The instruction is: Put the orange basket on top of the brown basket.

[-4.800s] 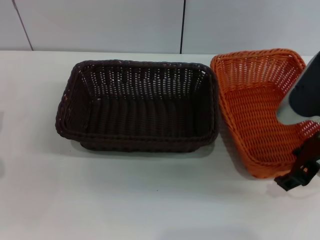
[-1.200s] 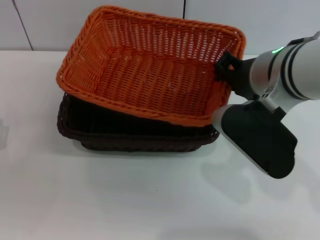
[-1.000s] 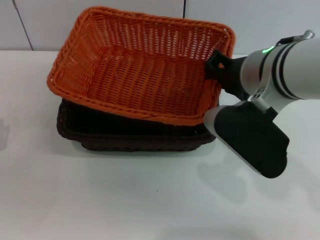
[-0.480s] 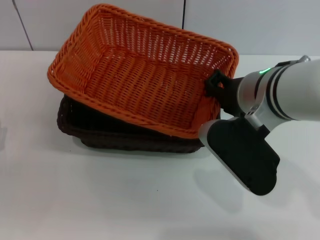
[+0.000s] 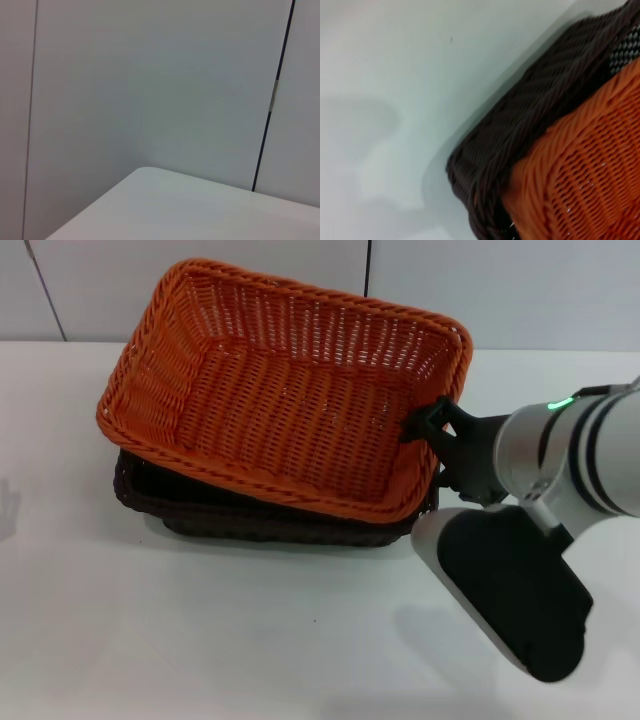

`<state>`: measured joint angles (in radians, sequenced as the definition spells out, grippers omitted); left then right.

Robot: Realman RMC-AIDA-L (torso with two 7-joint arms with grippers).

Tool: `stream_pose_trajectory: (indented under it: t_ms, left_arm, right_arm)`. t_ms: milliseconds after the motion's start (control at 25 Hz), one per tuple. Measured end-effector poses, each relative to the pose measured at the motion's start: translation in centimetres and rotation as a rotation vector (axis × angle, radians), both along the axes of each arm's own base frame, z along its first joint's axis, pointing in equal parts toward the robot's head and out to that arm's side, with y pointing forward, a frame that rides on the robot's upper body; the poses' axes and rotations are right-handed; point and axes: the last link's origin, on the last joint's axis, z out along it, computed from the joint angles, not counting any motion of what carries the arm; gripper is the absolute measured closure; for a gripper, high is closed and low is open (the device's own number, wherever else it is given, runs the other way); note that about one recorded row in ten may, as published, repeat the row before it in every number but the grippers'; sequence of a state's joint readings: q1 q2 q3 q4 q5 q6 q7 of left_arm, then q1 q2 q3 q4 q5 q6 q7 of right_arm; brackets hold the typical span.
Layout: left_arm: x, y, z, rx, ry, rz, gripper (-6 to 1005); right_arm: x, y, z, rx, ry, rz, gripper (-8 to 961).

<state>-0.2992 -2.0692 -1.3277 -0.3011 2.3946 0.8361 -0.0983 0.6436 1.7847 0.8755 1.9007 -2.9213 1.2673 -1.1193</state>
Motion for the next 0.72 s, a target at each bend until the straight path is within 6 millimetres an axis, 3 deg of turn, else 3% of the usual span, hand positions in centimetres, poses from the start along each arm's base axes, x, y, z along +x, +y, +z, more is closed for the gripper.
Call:
stream_pose_trajectory:
  t_ms: [320,720]
  left_arm:
    - [-0.1,0.0,-0.1,-0.011,0.011,0.000,186]
    - [-0.5,-0.6,-0.2,-0.025,0.014,0.014,186]
  right_arm:
    - [-0.8,-2.7,0.3,-0.043,0.052,0.022,397]
    - [-0.3,-5.4,-2.0,-0.140,0.022,0.033,396]
